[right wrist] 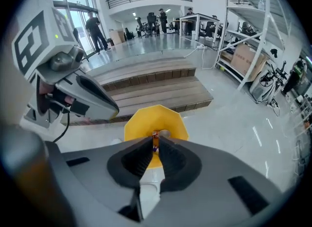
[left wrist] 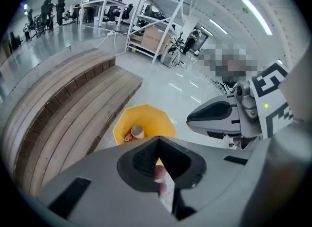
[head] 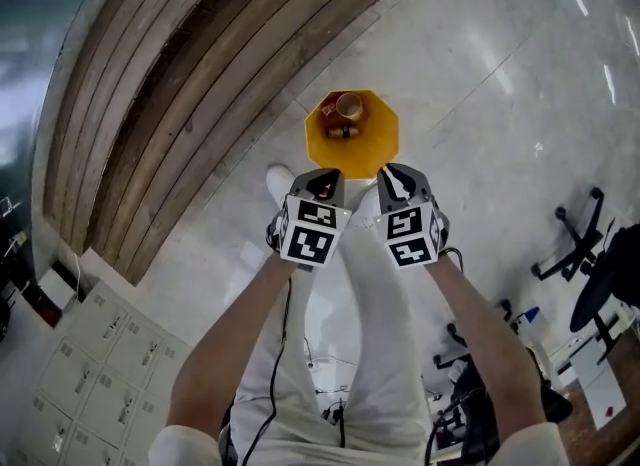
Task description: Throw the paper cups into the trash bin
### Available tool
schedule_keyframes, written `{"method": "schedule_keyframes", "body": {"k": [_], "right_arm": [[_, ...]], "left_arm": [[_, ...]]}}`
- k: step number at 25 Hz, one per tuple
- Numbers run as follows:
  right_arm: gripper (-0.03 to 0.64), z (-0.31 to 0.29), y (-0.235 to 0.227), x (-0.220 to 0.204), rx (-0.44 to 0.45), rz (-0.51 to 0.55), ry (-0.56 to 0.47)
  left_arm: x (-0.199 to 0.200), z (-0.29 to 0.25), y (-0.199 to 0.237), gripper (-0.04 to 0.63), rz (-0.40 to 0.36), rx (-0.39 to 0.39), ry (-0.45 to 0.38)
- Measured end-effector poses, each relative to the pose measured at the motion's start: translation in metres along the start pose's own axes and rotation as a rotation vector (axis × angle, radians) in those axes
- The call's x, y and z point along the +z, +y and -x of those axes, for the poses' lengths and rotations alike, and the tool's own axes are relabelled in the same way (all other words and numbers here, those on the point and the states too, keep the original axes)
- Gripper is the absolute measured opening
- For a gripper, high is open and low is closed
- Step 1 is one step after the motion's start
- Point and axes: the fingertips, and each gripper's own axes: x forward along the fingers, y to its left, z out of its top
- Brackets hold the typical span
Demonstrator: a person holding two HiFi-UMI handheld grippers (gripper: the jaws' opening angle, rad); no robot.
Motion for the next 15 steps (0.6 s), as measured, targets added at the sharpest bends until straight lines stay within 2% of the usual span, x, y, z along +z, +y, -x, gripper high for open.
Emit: {"method": "schedule_keyframes", "body": {"k": [2, 5, 9, 15], "right_arm": [[0.031, 0.026, 0.006, 0.015, 0.006, -0.014, -0.019], [0.022, 0.067, 0.015, 0.048, 0.027, -0.037, -0.074], [0.017, 0.124, 0.033, 0.095, 0.052, -0.032, -0.148], [0.009, 0.223, 0.059, 0.149, 0.097, 0.023, -0.257]], "left_arm": [[0.011, 0.028, -0.009, 0.005, 0.009, -0.003, -0.012], [0.026, 0.074, -0.024, 0.005, 0.062, 0.008, -0.023], [0.044, 0.138, -0.049, 0.005, 0.107, 0.008, -0.088], [0.076, 0.235, -0.094, 0.005, 0.089, -0.002, -0.18]]}}
